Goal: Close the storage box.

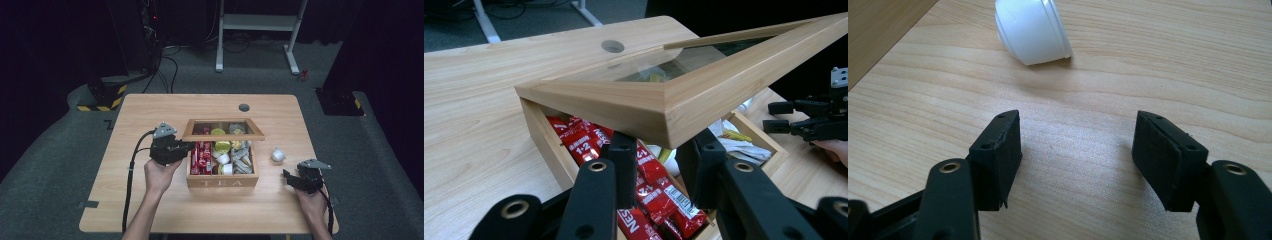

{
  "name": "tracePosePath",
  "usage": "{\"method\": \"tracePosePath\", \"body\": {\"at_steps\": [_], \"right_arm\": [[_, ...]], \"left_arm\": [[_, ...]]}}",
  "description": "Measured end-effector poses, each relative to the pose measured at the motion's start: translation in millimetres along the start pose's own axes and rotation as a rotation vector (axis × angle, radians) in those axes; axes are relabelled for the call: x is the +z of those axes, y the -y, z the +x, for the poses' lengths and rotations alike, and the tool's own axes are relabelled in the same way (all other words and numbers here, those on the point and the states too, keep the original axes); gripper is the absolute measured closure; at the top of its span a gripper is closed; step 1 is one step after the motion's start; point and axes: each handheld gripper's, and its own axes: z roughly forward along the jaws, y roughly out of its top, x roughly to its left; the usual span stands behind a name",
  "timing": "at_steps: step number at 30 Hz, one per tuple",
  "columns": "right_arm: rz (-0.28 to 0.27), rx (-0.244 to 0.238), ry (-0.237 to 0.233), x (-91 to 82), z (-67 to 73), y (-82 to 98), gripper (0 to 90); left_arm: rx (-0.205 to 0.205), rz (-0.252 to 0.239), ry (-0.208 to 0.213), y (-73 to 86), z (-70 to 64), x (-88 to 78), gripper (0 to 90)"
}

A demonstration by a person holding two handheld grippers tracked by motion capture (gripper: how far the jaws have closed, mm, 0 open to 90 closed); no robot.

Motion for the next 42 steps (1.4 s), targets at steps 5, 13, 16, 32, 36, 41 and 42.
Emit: {"method": "tracePosePath", "body": {"at_steps": [5, 13, 16, 32, 36, 41, 42], "right_arm": [[0.002, 0.002, 0.001, -0.1, 0.3, 0.0, 36.3], [0.002, 0.002, 0.001, 0.0, 0.3, -0.1, 36.2], [0.001, 0.000, 0.000, 0.5, 0.2, -0.5, 36.1], [0.000, -0.003, 0.000, 0.3, 0.4, -0.3, 35.8], [0.000, -0.003, 0.000, 0.3, 0.4, -0.3, 35.8], [0.001, -0.001, 0.000, 0.3, 0.7, -0.3, 35.7], [0.001, -0.001, 0.000, 0.3, 0.7, -0.3, 35.7]], "left_arm": [[0.007, 0.012, -0.005, 2.7, -1.3, -0.1, 69.8], [-0.002, 0.007, 0.001, 11.2, -2.7, 0.2, 69.8], [0.003, 0.009, -0.005, 14.9, -4.1, 1.0, 69.8], [-0.008, 0.021, -0.003, 38.0, -8.1, 4.5, 66.6], [-0.001, 0.031, -0.005, 42.7, -9.7, 5.9, 64.4], [0.026, 0.044, -0.024, 51.7, -12.2, 8.9, 61.9], [0.028, 0.048, -0.026, 54.2, -13.1, 9.8, 62.0]]}}
